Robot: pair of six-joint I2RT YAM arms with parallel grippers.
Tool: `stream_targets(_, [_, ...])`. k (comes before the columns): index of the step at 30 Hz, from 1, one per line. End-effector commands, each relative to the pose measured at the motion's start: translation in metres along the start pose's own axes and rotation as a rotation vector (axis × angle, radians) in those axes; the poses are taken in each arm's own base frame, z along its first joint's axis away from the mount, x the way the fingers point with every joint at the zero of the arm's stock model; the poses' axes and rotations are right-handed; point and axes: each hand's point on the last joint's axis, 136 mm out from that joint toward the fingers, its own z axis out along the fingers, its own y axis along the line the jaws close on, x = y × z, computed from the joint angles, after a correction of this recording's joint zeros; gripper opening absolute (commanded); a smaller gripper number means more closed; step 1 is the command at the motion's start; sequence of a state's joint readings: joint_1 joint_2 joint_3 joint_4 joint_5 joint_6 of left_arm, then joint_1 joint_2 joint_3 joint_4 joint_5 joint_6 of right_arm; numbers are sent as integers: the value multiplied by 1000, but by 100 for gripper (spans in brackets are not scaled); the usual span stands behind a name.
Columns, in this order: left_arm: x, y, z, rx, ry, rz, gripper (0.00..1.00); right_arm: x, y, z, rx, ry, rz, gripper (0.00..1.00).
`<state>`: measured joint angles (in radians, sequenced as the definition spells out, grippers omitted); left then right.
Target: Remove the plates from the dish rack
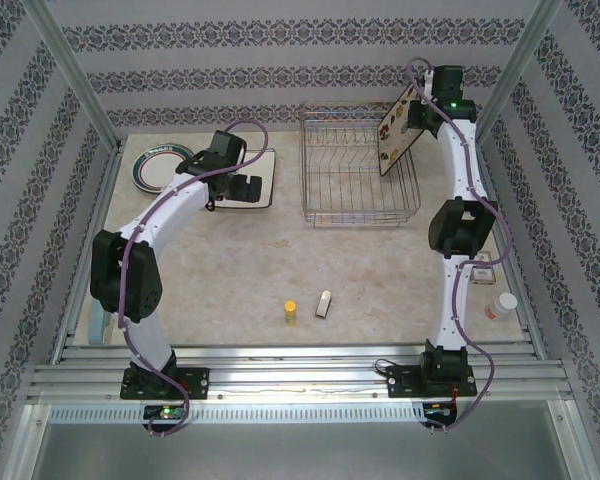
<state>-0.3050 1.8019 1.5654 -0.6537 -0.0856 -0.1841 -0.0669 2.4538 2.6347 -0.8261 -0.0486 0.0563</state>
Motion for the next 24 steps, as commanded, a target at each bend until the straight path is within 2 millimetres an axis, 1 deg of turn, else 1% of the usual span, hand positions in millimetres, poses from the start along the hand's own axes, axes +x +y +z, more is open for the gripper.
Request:
stream_targets(1, [-1,22,-10,-73,8,-49,100,-43,12,-66,3,-121,-11,0])
stream_targets(6, [-8,32,-6,-137,-34,-76,100,-69,18,-116,20,-214,-39,0])
stream_targets(8, [-11,33,-6,-140,-52,-82,100,-77,16,-135,33,-241,-37,0])
stream_targets(13, [-17,26,-13,-97,-69,-84,100,-86,23,-182,43,-286,-60,0])
stream_targets(17, [-19,18,-25,-43,-73,-72,100,-82,33,-217,41,-300,-88,0])
stream_targets(19, [-19,15,-29,-29,-76,-67,100,-76,43,-233,20,-303,-100,0])
stream_targets(21, [-18,13,-34,-22,-83,-61,100,-65,58,-245,-30,-298,-100,0])
stream_targets(22, [-18,12,-35,-22,-86,-59,100,-58,66,-248,-63,-289,-95,0])
stream_targets(24, [-15,10,-38,-15,-88,-55,100,-43,85,-256,-165,-272,-72,0])
